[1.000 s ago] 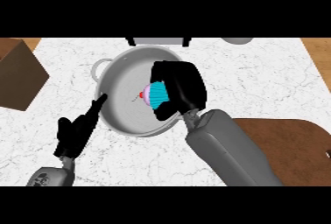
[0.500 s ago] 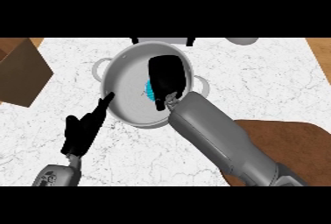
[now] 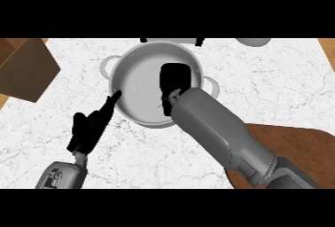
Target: Pick the cupcake from the cutting board and place it in the pot
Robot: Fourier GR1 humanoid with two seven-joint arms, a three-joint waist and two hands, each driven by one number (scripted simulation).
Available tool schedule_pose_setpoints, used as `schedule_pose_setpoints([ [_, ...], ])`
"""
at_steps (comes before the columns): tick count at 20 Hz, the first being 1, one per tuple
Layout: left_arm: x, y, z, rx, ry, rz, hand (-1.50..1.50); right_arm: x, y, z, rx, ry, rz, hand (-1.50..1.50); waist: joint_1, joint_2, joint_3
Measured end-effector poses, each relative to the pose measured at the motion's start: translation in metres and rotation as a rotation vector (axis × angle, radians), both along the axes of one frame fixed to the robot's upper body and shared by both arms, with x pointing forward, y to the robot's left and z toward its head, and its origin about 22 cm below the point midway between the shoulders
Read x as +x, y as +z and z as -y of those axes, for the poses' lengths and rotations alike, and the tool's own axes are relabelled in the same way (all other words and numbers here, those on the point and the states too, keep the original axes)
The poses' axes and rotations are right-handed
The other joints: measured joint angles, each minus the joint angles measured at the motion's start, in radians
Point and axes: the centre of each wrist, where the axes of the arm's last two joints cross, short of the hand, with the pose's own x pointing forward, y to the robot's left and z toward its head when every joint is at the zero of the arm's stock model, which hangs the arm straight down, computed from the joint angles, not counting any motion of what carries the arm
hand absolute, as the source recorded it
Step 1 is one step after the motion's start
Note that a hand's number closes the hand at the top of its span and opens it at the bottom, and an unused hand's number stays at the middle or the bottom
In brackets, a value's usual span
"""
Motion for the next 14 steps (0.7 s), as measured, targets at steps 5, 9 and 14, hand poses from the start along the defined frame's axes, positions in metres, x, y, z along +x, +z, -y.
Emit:
schedule_pose_setpoints([
  [5, 0.0, -0.002, 0.0, -0.001, -0.008, -0.006, 0.0, -0.003, 0.014, -0.005, 0.281, 0.025, 0.136, -1.5, 0.007, 0.003, 0.0],
  [9, -0.003, -0.004, -0.002, -0.009, -0.01, -0.007, 0.0, -0.005, 0.029, -0.004, 0.562, -0.002, 0.29, -1.5, 0.002, 0.003, 0.001],
  [14, -0.006, -0.006, -0.006, -0.006, 0.005, -0.015, 0.0, -0.002, 0.039, 0.001, 0.816, -0.106, 0.48, -1.5, -0.016, -0.002, 0.001],
])
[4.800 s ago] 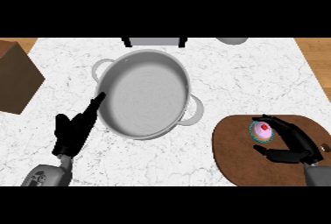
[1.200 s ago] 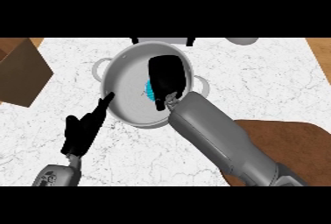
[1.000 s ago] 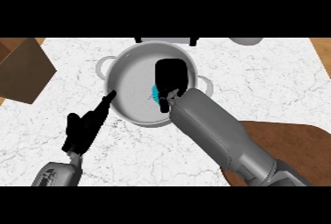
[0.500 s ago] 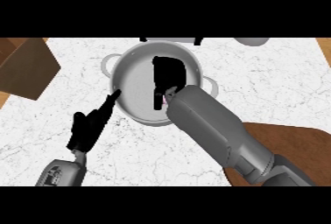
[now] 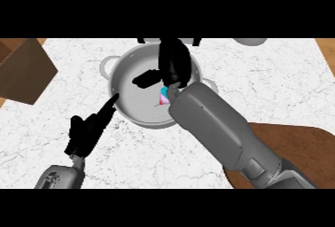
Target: Pick the cupcake from the cutting board and place it in the pot
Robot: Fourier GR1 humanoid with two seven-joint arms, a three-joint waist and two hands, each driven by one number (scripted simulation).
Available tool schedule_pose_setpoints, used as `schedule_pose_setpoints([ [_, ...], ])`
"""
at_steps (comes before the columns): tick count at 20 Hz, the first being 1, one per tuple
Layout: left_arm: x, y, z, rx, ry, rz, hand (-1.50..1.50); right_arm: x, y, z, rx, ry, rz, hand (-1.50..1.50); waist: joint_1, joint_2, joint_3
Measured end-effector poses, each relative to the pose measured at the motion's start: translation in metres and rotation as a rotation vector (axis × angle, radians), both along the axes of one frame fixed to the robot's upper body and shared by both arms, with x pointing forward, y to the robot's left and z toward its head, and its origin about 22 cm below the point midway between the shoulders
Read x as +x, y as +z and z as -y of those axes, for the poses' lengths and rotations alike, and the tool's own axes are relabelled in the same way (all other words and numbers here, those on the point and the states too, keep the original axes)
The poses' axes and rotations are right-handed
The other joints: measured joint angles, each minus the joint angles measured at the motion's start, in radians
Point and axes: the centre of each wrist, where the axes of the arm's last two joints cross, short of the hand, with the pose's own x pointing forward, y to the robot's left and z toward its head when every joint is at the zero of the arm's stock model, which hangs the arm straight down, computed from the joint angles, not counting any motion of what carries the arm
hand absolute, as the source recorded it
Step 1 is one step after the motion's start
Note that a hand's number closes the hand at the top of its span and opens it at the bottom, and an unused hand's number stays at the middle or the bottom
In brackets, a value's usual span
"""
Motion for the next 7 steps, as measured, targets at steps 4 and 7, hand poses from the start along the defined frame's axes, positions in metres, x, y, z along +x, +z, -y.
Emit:
schedule_pose_setpoints([
  [4, -0.005, -0.002, -0.003, -0.002, 0.029, -0.002, 0.0, 0.004, 0.002, 0.008, 0.152, -0.073, 0.104, -1.5, -0.024, -0.006, 0.001],
  [7, -0.008, -0.004, -0.009, -0.004, 0.051, -0.008, 0.0, 0.006, 0.003, 0.019, 0.239, -0.092, 0.153, -1.5, -0.043, -0.01, 0.001],
])
